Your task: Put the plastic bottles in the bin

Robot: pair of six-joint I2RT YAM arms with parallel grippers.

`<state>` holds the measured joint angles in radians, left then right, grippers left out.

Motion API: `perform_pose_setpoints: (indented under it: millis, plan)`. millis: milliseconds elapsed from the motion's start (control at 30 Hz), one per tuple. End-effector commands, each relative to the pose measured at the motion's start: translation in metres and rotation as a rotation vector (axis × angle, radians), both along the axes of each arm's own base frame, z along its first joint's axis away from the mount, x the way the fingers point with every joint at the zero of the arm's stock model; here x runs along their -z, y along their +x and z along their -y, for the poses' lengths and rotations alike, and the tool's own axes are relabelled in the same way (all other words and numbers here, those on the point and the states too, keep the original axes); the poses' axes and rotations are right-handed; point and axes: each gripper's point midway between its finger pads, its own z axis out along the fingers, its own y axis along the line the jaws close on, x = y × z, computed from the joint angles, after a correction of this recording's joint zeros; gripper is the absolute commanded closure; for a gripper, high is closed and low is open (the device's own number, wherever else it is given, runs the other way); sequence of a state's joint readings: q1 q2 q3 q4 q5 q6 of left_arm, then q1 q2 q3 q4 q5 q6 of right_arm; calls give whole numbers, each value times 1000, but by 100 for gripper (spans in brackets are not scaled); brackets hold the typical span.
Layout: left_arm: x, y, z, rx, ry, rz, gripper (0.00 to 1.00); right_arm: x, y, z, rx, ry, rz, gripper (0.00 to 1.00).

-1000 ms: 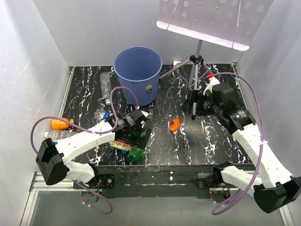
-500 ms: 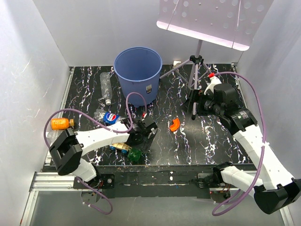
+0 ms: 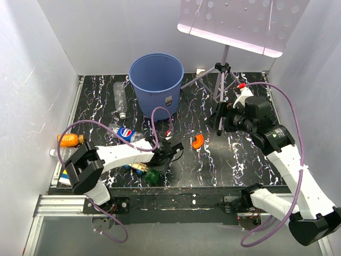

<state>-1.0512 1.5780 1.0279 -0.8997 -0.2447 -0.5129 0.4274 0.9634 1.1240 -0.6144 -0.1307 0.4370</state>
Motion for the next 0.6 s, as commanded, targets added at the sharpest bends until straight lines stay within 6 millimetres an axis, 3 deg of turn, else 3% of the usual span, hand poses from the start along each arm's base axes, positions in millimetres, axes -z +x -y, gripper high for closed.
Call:
perform_pose_setpoints:
  millis: [0, 67, 167, 333, 433, 500, 567]
  plan:
    - [-35, 13, 5, -11, -24, 89, 69, -25, -3, 2, -8, 17, 75, 2]
    - [-59, 19, 5, -10, -45, 133, 77, -25, -4, 3, -7, 17, 75, 2]
    - [-105, 24, 6, 2, -107, 194, 78, -26, -5, 2, -7, 25, 77, 2]
    - [-248, 49, 28, 43, -387, 435, 75, -36, -8, 0, -18, 52, 76, 2]
    - [-318, 73, 28, 44, -492, 588, 75, -47, -12, -2, -30, 74, 91, 2]
    - [-354, 98, 28, 14, -546, 684, 77, -52, -14, -2, -34, 85, 106, 2]
    - [-376, 127, 27, -33, -574, 746, 77, -58, -15, -2, -32, 97, 114, 2]
